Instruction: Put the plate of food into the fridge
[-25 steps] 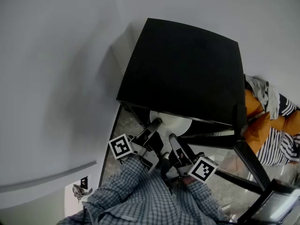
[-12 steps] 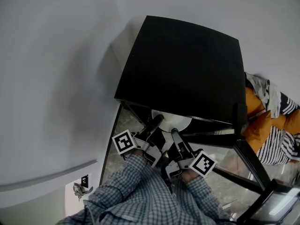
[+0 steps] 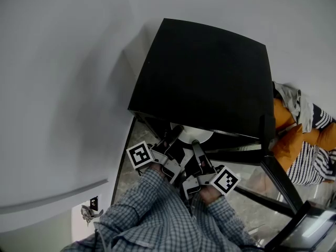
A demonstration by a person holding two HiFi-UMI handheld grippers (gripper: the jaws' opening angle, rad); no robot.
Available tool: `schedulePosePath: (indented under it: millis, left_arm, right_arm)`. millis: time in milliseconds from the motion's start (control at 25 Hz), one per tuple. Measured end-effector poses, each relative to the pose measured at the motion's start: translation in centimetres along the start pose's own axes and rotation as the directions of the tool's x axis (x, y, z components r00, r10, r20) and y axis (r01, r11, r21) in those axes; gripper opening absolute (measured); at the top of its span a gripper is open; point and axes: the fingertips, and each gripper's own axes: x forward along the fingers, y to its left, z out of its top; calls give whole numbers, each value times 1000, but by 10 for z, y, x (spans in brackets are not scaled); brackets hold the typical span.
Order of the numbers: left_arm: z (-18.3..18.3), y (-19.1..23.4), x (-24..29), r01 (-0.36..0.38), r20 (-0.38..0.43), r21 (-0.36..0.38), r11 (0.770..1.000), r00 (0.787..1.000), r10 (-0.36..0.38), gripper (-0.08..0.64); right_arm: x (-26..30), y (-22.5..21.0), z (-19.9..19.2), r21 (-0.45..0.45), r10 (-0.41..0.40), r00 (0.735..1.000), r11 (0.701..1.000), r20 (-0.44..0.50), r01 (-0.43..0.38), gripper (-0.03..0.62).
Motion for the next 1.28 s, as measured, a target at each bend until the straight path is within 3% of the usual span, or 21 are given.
schedulePosePath:
  millis: [240,440,720,1040,1280]
  left_arm:
    - [-2,-2,1,14,-62,84,996,998,-9,79]
    - [3,-9,-2,32,-70,84,996,997,-26,101]
    - [-4,-15,-29,-4,-92,124,992,996,16,100]
    - [-4,-32,-54,-9,-75,138,990,997,19,98]
    - [0,-29,-57,-5,-52,119,993,999,11,98]
  right_arm:
    - [0,-5,5,33,-15,1000,999,27,14,40]
    - [4,-4,14,33,-14,998,999,57,13,35]
    - [18,-5,23,23,-19,997,1000,71,18,34]
    - [36,-12,35,-13,-47,997,999,55,48,35]
    - [48,-17,39,18,-53,996,999,75,51,35]
